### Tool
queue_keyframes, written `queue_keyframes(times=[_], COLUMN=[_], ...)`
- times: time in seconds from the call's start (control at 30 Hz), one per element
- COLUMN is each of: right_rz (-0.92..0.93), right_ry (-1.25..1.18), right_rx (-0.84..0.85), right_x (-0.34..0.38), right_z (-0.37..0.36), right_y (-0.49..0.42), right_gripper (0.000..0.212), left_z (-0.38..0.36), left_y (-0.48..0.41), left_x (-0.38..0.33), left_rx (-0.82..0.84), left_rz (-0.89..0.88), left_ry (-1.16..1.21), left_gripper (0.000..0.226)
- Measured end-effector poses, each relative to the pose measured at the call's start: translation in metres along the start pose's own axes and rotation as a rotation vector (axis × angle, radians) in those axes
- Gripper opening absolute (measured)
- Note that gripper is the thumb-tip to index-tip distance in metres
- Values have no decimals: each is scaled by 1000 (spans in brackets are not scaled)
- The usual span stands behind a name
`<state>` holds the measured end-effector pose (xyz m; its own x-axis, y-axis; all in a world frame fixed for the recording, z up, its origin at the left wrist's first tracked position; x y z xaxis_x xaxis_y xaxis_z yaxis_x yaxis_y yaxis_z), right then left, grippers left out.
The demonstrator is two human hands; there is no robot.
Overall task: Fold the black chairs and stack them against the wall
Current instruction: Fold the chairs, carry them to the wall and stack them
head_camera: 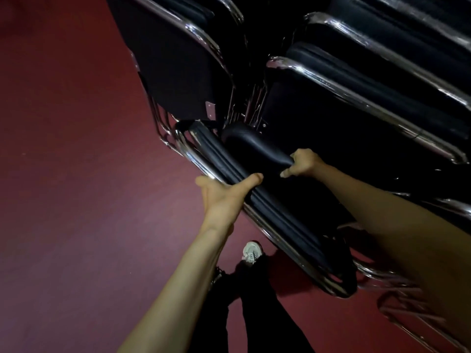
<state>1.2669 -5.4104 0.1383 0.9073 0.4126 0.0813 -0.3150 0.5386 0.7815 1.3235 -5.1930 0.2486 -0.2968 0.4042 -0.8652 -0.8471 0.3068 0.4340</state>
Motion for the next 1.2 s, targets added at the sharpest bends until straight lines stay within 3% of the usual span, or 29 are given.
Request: queue_keyframes(times=[0.13,0.2,0.37,0.53,0.7,0.83,0.97,1.1,1.2], right_rz=[7,16,96,93,214,241,309,275,231], right_ry=[25,-49,-497,-680,-298,-310,-367,-380,-387], right_rx=[2,4,111,-16,-361,-435,-394,-410,-429], right_x=[-4,-9,-51,-97,-94,-92,-94,-94,-98], right_z=[13,19,35,59,22,26,24,31,41], right_y=[-4,3,48,124,134,129,127,110,100], right_gripper=[75,80,34,57,80,69,65,92,97], left_z=[-26,-40,-73,-99,-98,-94,-89,-96,-110], left_y=[-14,-28,-52,-59,-68,-69,-67,-70,-73], left_x=[-14,-18,-32,-44,-43,-44,-33,-42,-52], left_rx=[-7,5,30,40,68,93,65,66,64], left_rz=[-58,-50,-25,-28,-10,27,9,-21,-49], left_ry=[4,2,-31,-52,-11,69,45,29,1], left_gripper=[78,89,104,100,116,141,117,112,104])
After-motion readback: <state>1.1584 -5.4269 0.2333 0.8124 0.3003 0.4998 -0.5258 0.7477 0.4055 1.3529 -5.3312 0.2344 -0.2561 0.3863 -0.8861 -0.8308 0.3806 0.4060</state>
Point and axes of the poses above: each hand's wrist, its own y-axis away from the middle knuckle, its own z-axis out of the back of the hand, x = y × z, the point moved 1 cm from there along -y, towards the middle knuckle, and after that the axes turned 13 degrees about -z, right-handed, at the moved point
